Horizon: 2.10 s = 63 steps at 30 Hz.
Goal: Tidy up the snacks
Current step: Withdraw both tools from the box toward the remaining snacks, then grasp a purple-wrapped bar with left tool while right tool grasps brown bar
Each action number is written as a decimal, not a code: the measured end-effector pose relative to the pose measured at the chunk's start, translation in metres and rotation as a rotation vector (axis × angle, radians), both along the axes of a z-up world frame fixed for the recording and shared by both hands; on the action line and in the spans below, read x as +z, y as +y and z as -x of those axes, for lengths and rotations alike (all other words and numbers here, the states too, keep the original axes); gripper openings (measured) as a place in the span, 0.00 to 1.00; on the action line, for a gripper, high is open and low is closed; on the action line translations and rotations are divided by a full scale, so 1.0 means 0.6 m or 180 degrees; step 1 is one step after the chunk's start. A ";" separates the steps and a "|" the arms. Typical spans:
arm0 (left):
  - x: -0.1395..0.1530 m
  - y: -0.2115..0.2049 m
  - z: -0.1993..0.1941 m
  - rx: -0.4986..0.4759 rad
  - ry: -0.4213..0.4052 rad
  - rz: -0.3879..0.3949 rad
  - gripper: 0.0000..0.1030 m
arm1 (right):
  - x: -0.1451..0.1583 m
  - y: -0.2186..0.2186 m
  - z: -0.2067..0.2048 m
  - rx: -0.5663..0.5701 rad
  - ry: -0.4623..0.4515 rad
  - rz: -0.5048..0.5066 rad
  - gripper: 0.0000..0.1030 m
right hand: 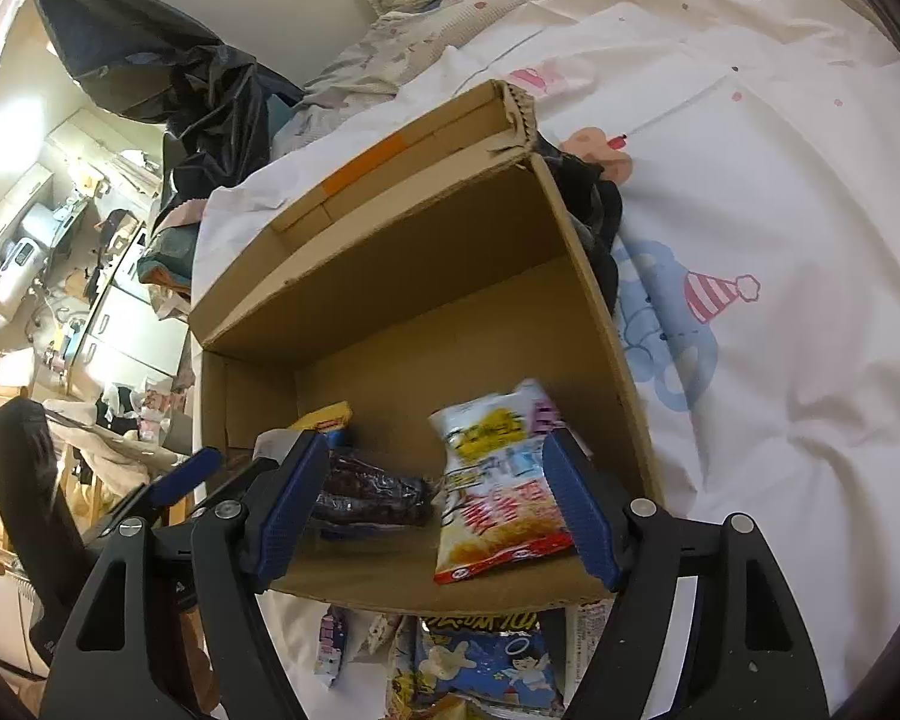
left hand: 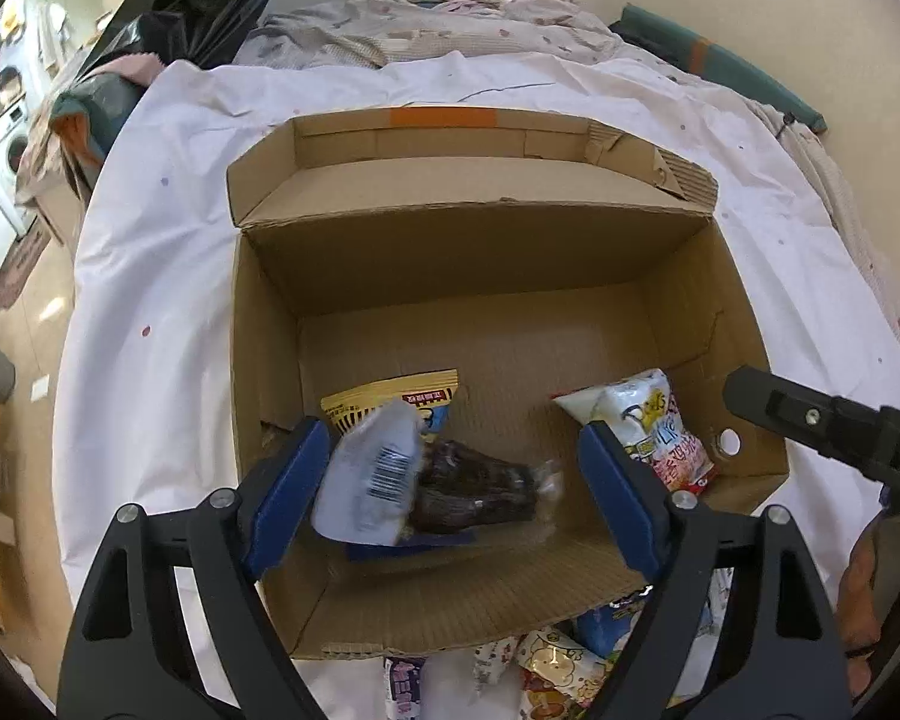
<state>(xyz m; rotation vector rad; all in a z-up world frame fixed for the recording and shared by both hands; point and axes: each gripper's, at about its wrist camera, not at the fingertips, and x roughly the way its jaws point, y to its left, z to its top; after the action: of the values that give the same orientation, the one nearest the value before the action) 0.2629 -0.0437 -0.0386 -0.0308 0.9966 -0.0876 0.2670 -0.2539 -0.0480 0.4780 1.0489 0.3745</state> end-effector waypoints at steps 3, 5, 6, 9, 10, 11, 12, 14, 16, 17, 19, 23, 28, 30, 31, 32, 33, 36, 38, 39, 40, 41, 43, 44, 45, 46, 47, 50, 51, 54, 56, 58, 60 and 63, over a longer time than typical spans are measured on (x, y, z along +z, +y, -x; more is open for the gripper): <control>-0.001 0.001 -0.001 0.0018 0.0017 0.0010 0.81 | 0.000 -0.002 -0.001 -0.0012 0.0006 -0.0001 0.74; -0.001 0.004 0.001 0.0033 0.0016 0.0018 0.81 | 0.000 -0.002 0.000 -0.0009 0.0004 0.0001 0.74; -0.001 0.004 0.001 0.0044 0.0011 0.0010 0.81 | 0.000 -0.002 0.000 -0.0009 0.0002 0.0002 0.74; 0.001 0.005 0.004 0.0060 -0.0015 -0.0010 0.81 | 0.001 -0.001 0.000 0.0004 -0.0006 0.0015 0.74; 0.002 0.006 0.006 0.0069 -0.0031 -0.0013 0.81 | 0.002 -0.001 0.000 0.0007 -0.0009 0.0018 0.74; 0.003 0.008 0.007 0.0075 -0.0041 -0.0015 0.81 | 0.002 0.000 0.000 0.0011 -0.0010 0.0018 0.74; 0.005 0.010 0.009 0.0094 -0.0058 -0.0025 0.81 | 0.004 0.000 0.001 0.0019 -0.0015 0.0019 0.74; 0.011 0.015 0.015 0.0155 -0.0124 -0.0063 0.81 | 0.008 0.000 0.003 0.0028 -0.0038 0.0019 0.74; 0.017 0.020 0.020 0.0192 -0.0167 -0.0100 0.81 | 0.014 0.000 0.008 0.0027 -0.0070 0.0012 0.74; 0.019 0.024 0.022 0.0207 -0.0181 -0.0112 0.81 | 0.017 0.000 0.011 0.0025 -0.0090 0.0009 0.74; 0.025 0.031 0.030 0.0220 -0.0205 -0.0104 0.81 | 0.024 -0.002 0.017 0.0017 -0.0125 0.0007 0.74; 0.034 0.044 0.048 0.0229 -0.0192 -0.0060 0.81 | 0.030 -0.008 0.036 0.0004 -0.0137 0.0022 0.74; 0.032 0.045 0.077 0.0224 -0.0155 -0.0119 0.81 | 0.037 -0.014 0.065 0.0019 -0.0108 0.0001 0.74; 0.031 0.049 0.088 0.0254 -0.0126 -0.0087 0.81 | 0.041 -0.014 0.075 0.0042 -0.0128 0.0025 0.74; 0.030 0.052 0.095 0.0274 -0.0109 -0.0068 0.81 | 0.043 -0.013 0.080 0.0053 -0.0136 0.0037 0.74; 0.030 0.054 0.099 0.0288 -0.0103 -0.0066 0.81 | 0.044 -0.013 0.084 0.0067 -0.0142 0.0050 0.74; 0.030 0.057 0.106 0.0321 -0.0094 -0.0069 0.81 | 0.043 -0.014 0.090 0.0073 -0.0141 0.0063 0.74; 0.026 0.066 0.120 0.0400 -0.0054 -0.0060 0.81 | 0.037 -0.020 0.109 0.0075 -0.0089 0.0056 0.74; 0.021 0.074 0.129 0.0474 0.0000 -0.0030 0.81 | 0.035 -0.023 0.120 0.0072 -0.0069 0.0058 0.74; 0.019 0.078 0.133 0.0501 0.0023 -0.0018 0.81 | 0.033 -0.026 0.127 0.0066 -0.0059 0.0059 0.74; 0.016 0.083 0.137 0.0540 0.0054 0.0000 0.81 | 0.033 -0.027 0.130 0.0063 -0.0052 0.0059 0.74; 0.014 0.084 0.141 0.0561 0.0066 0.0007 0.81 | 0.032 -0.029 0.135 0.0057 -0.0040 0.0061 0.74; 0.008 0.092 0.148 0.0619 0.0107 0.0034 0.81 | 0.027 -0.037 0.144 0.0025 -0.0001 0.0052 0.74; 0.006 0.094 0.151 0.0637 0.0120 0.0039 0.81 | 0.025 -0.041 0.148 0.0007 0.0017 0.0045 0.74; 0.003 0.099 0.153 0.0668 0.0143 0.0047 0.81 | 0.022 -0.044 0.151 -0.0019 0.0043 0.0034 0.74; -0.002 0.104 0.155 0.0714 0.0185 0.0054 0.81 | 0.018 -0.051 0.155 -0.0055 0.0085 0.0020 0.74; -0.006 0.107 0.154 0.0741 0.0219 0.0056 0.81 | 0.014 -0.055 0.157 -0.0079 0.0116 0.0012 0.74; -0.036 0.118 0.151 0.0815 0.0457 0.0089 0.81 | 0.003 -0.067 0.158 -0.0136 0.0197 0.0016 0.74; -0.045 0.118 0.151 0.0808 0.0522 0.0091 0.80 | 0.001 -0.071 0.157 -0.0155 0.0214 0.0021 0.74; -0.086 0.102 0.150 0.0711 0.0819 0.0096 0.75 | -0.007 -0.086 0.156 -0.0237 0.0275 0.0007 0.74; -0.118 0.077 0.149 0.0538 0.1039 0.0007 0.65 | -0.013 -0.097 0.154 -0.0303 0.0334 -0.0060 0.74; -0.146 0.055 0.150 0.0382 0.1182 -0.0089 0.43 | -0.019 -0.108 0.153 -0.0366 0.0382 -0.0121 0.74; -0.169 0.040 0.148 0.0244 0.1323 -0.0104 0.16 | -0.022 -0.113 0.151 -0.0406 0.0422 -0.0153 0.74; -0.175 0.036 0.149 0.0225 0.1376 -0.0239 0.13 | -0.032 -0.119 0.147 -0.0438 0.0513 -0.0110 0.74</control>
<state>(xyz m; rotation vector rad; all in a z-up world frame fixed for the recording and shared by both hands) 0.1733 -0.0220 -0.1433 -0.0164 1.4287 0.0234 0.1787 -0.3251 -0.0674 0.6158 1.1595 0.2350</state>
